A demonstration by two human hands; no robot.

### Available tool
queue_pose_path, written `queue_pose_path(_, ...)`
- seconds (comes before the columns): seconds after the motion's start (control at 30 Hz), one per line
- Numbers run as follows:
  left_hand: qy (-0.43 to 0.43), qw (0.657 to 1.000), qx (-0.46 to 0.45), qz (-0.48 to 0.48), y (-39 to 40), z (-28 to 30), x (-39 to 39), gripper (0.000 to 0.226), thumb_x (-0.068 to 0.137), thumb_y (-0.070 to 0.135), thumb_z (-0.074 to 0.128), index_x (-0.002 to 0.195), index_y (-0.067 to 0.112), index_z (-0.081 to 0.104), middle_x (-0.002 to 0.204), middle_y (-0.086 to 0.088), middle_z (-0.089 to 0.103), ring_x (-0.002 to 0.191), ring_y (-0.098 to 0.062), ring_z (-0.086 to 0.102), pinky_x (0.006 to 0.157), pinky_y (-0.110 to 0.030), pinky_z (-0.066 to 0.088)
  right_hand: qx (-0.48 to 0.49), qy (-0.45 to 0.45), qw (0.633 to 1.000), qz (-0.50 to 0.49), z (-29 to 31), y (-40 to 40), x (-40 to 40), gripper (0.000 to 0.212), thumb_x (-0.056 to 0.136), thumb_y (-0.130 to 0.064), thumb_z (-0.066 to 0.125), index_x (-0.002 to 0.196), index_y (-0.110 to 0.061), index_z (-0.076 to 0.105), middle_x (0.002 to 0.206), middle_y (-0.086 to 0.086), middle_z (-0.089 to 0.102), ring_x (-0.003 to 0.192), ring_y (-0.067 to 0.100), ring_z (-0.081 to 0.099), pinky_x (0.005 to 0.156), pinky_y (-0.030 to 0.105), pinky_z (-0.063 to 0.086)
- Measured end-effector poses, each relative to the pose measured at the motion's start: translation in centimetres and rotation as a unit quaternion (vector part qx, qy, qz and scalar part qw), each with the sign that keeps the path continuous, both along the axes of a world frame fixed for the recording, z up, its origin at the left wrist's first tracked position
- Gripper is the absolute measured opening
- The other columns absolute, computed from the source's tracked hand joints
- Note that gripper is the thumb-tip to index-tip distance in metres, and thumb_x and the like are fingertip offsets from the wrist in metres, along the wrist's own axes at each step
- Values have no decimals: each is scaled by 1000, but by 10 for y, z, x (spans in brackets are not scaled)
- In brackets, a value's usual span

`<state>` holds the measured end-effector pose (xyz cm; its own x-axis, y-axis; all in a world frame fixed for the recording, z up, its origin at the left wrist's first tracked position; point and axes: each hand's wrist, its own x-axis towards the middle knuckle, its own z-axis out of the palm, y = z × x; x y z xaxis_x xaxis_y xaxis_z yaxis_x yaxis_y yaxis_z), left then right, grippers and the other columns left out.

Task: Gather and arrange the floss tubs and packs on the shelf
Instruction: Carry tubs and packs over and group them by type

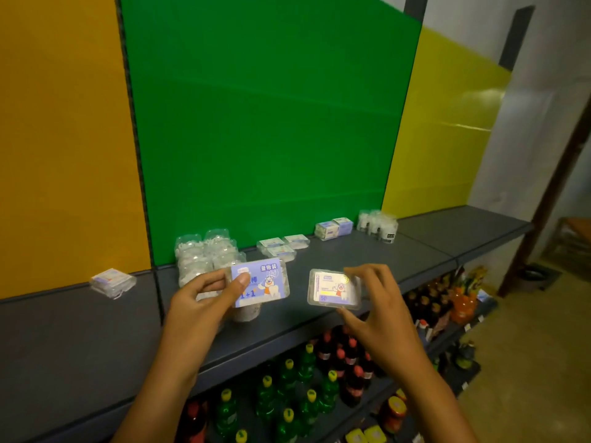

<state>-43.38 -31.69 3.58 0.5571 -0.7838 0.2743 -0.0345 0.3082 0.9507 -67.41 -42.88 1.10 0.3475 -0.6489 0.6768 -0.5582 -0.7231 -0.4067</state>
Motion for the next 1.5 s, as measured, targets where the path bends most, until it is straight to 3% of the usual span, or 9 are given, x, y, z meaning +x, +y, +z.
queue_pose_path(0.37,-15,999,-36,-8,-136,27,-11,23,77,30,73,98,21,69,90,4,74,82,-8,71,69,-19,58,-7,24,1000,-16,22,-129,-14,57,78,-22,79,126,-29,50,122,-11,41,112,6,46,84,26,50)
queue_pose_path(0.47,-31,999,-34,-6,-170,29,-6,23,75,32,74,96,24,68,90,3,74,80,-8,71,66,-16,56,-3,28,999,-15,22,-162,-10,57,77,-23,79,126,-29,50,123,-12,41,114,4,46,82,17,48)
queue_pose_path(0.77,-55,998,-17,35,-226,24,7,18,75,32,73,92,27,67,78,19,72,72,1,69,58,-9,50,51,35,998,9,5,-237,8,58,76,-24,80,125,-30,51,125,-13,42,110,3,48,78,17,47)
queue_pose_path(0.9,-71,995,-14,71,-240,27,13,19,76,32,73,93,24,68,75,21,71,69,4,67,56,-6,47,77,34,995,46,-7,-268,23,56,77,-25,80,124,-32,51,122,-15,43,109,3,50,80,25,51)
queue_pose_path(0.97,-75,993,-9,91,-246,27,13,26,73,37,74,94,23,69,78,19,72,71,3,68,60,-9,49,89,36,993,67,-13,-283,29,55,77,-25,79,123,-34,50,121,-16,45,108,2,51,81,27,52)
queue_pose_path(1.1,-88,987,20,134,-257,21,12,43,64,53,77,96,26,69,88,17,72,81,-4,70,80,-32,55,118,59,985,109,-18,-313,40,54,78,-27,79,122,-35,49,121,-16,48,108,1,50,86,25,50)
queue_pose_path(1.2,-82,982,31,168,-266,21,4,51,60,60,80,97,26,70,90,15,72,83,-7,71,85,-36,55,129,98,975,154,-23,-338,47,52,78,-30,78,120,-35,49,122,-18,48,107,0,49,86,20,45)
queue_pose_path(1.33,-65,977,40,197,-275,18,-11,50,61,61,79,97,27,71,94,9,74,88,-12,71,90,-43,54,139,151,958,203,-34,-375,53,52,78,-31,78,121,-34,50,123,-15,48,109,3,51,84,14,42)
queue_pose_path(1.5,-34,972,60,224,-276,8,-32,41,69,49,78,103,28,69,100,2,73,90,-16,71,90,-47,54,143,186,940,248,-44,-402,64,46,78,-28,78,116,-31,53,123,-10,49,112,9,50,94,27,45)
